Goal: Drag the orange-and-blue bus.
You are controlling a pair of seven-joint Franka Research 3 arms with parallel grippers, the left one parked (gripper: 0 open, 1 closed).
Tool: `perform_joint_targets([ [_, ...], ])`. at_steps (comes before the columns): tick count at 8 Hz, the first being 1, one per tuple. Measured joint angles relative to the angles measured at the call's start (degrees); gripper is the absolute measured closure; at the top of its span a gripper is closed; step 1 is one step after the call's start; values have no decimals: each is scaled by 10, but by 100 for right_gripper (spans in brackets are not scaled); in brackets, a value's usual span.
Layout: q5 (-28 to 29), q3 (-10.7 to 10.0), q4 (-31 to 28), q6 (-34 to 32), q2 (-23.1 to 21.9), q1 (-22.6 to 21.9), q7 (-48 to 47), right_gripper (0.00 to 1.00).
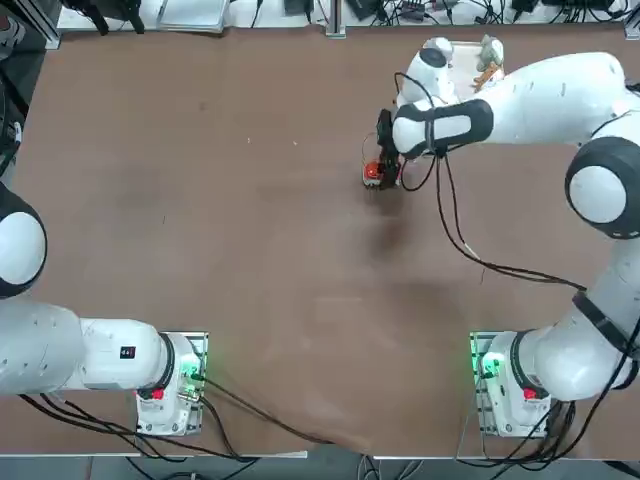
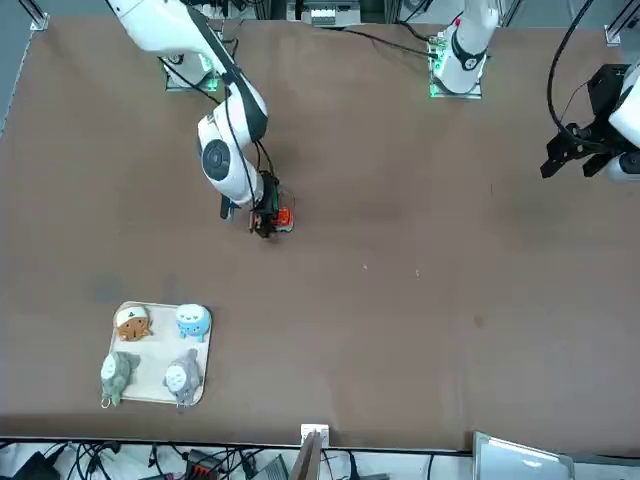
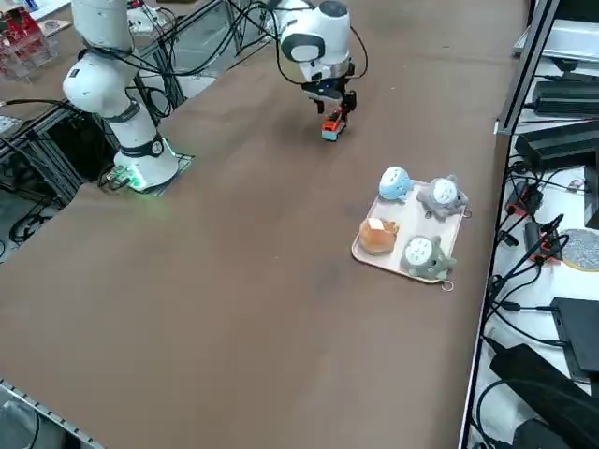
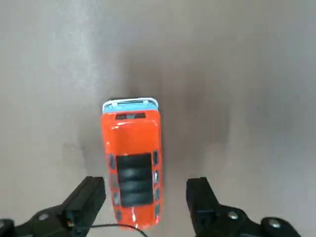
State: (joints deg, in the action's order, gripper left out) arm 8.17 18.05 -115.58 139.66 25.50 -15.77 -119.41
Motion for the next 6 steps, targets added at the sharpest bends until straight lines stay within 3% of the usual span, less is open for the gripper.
perform_joint_targets([
  [2,0,-3,67,-123,-27,9,0,0],
  [4,-1,-4,173,-281,-44,24,29,0],
  [6,-1,-6,252,-385,-50,60,158,0],
])
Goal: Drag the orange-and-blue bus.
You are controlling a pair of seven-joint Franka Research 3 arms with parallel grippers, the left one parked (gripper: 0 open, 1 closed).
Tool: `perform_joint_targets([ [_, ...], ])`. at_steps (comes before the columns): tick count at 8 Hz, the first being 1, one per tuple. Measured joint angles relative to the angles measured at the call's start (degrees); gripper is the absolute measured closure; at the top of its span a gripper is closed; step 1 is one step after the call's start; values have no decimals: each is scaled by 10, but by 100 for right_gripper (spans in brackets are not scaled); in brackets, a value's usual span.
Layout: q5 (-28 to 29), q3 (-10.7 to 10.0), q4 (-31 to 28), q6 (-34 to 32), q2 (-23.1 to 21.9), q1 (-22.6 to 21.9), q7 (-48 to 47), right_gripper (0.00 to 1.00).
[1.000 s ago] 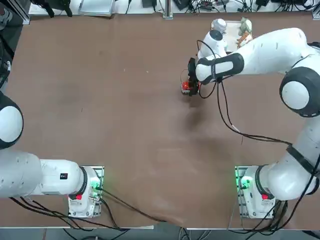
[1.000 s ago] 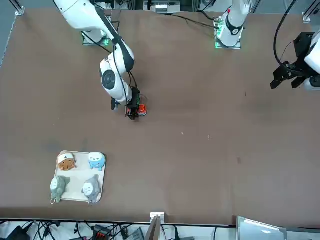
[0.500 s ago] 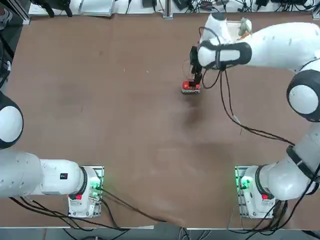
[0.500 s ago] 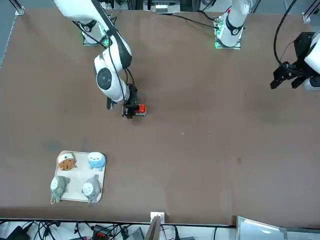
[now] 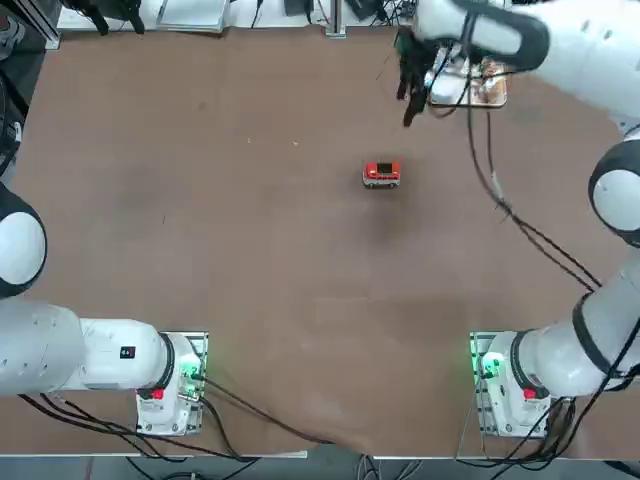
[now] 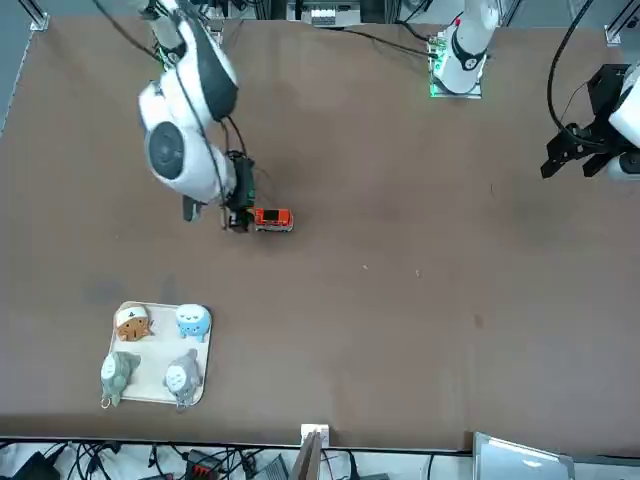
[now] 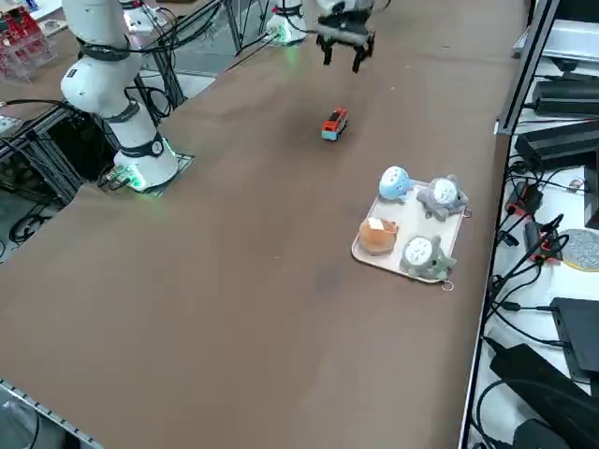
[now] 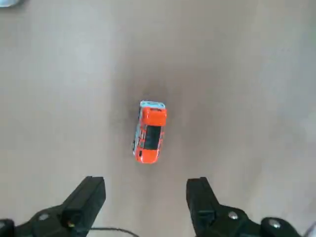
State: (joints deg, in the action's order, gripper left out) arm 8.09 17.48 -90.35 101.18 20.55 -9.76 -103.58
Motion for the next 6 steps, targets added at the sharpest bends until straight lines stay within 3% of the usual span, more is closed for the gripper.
perform_joint_targets([
  [3,-25,-5,80,-179,1,59,261,0],
  [6,-87,-6,112,-242,1,118,507,0],
])
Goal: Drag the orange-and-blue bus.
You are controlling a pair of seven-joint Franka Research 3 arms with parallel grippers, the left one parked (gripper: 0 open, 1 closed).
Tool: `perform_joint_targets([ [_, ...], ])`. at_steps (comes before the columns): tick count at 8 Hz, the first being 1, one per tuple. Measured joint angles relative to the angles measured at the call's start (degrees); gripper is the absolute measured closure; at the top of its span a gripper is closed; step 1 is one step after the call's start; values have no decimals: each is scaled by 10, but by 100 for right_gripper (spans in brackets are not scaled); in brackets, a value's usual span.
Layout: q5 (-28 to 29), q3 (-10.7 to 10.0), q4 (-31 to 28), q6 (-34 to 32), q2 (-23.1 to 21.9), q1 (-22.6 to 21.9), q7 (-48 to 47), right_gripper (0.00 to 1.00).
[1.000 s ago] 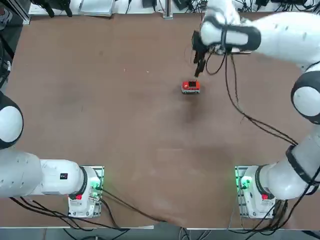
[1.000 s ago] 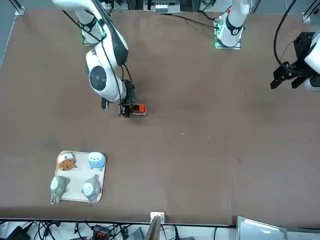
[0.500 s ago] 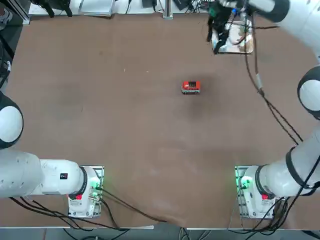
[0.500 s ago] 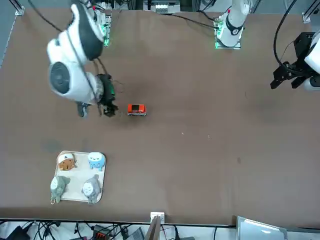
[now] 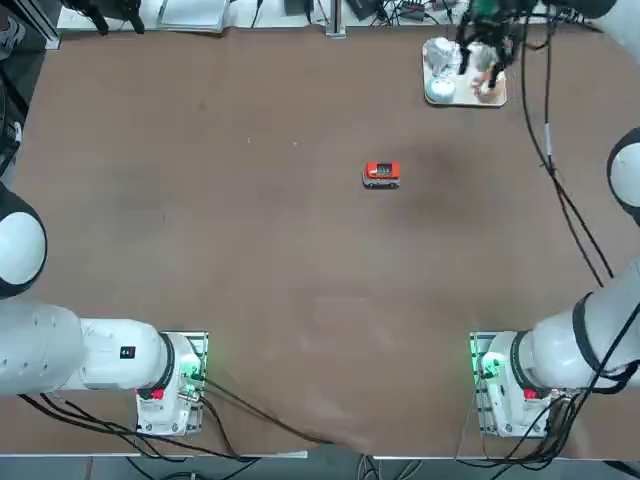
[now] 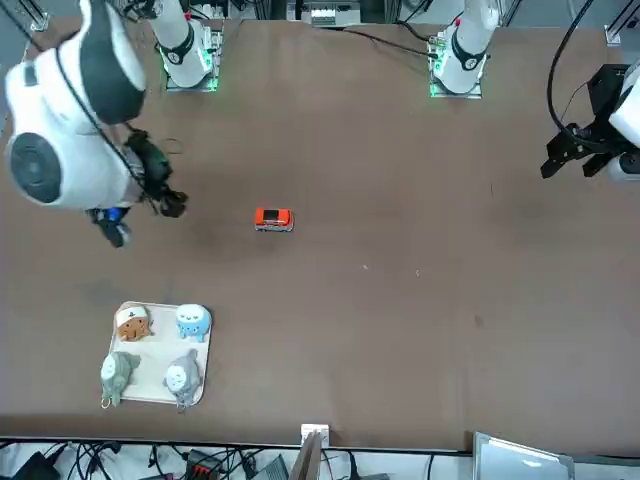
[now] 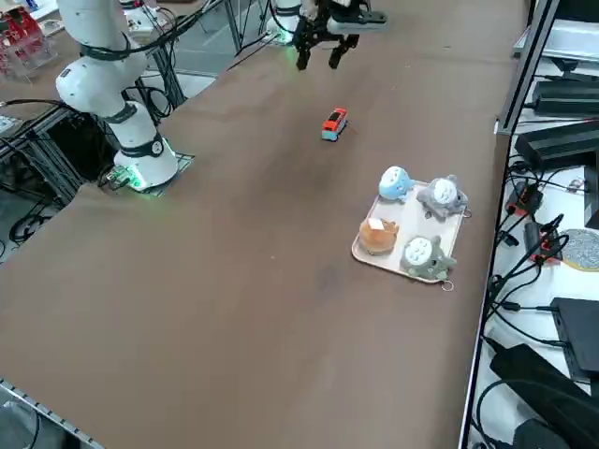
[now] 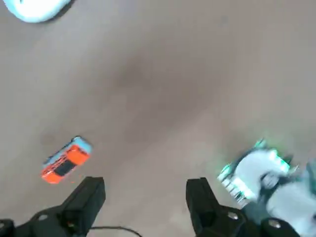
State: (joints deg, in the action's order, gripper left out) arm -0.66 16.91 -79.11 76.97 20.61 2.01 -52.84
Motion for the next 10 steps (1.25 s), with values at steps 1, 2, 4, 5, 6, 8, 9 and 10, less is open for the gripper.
perform_joint_targets([
  [1,-19,0,7,-1,-3,21,83,0],
  [2,-35,0,10,0,-14,45,179,0],
  [4,-42,-36,-5,23,-69,68,376,0],
  [5,-34,-84,-29,48,-106,46,423,0],
  [6,-9,-141,-59,74,-143,7,452,0],
  [8,18,-182,-121,115,-204,-20,552,0],
  [9,19,-183,-148,127,-225,-22,591,0],
  [10,19,-183,-165,133,-236,-23,607,0],
])
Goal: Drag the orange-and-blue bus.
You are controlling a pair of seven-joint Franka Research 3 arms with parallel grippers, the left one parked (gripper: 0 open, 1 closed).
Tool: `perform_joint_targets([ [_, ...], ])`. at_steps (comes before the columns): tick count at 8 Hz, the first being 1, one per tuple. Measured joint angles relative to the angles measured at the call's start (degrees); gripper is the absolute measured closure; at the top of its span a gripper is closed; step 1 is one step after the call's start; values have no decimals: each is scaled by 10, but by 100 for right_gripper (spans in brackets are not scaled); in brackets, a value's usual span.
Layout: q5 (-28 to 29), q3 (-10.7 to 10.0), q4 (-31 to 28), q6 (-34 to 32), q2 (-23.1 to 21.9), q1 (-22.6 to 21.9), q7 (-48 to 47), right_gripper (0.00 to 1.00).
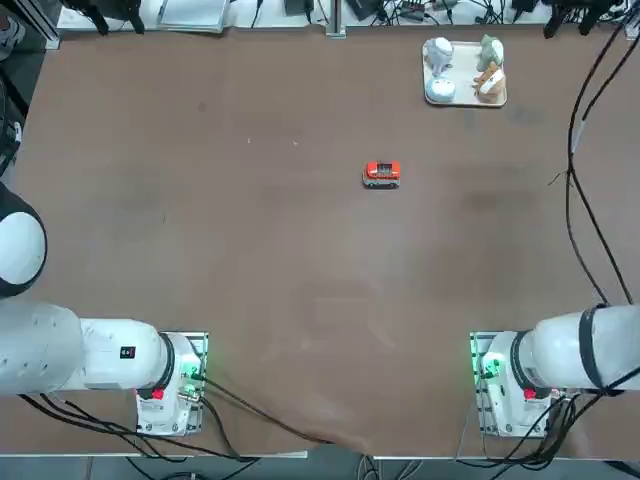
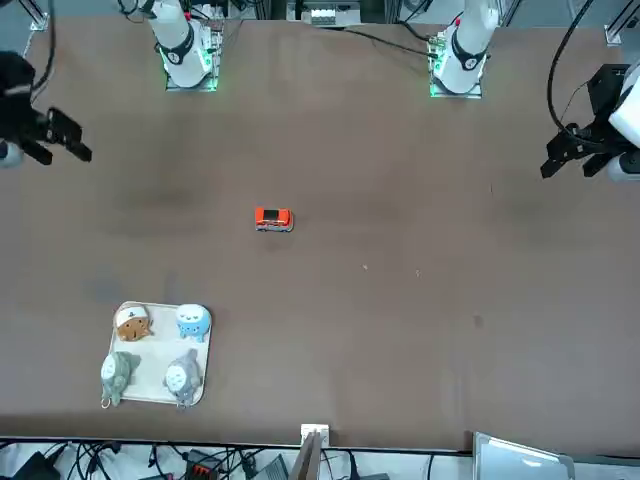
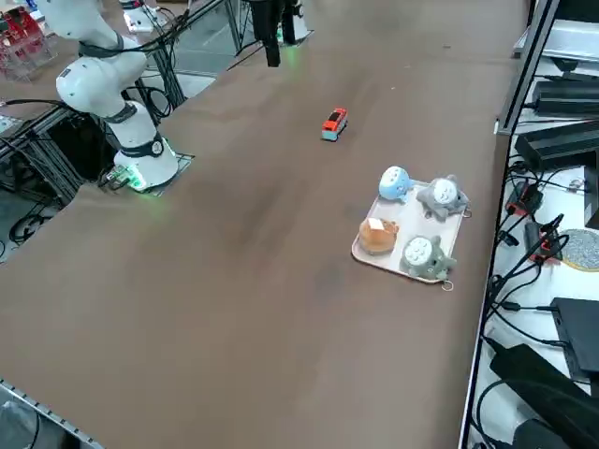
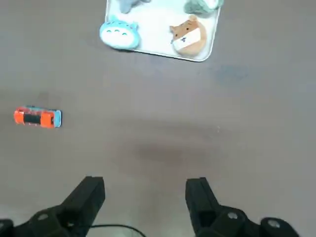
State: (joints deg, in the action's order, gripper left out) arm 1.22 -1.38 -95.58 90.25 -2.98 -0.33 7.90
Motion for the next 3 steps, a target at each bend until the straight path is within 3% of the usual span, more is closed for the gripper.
perform_joint_targets([
  [3,0,0,-10,3,2,-4,0,0],
])
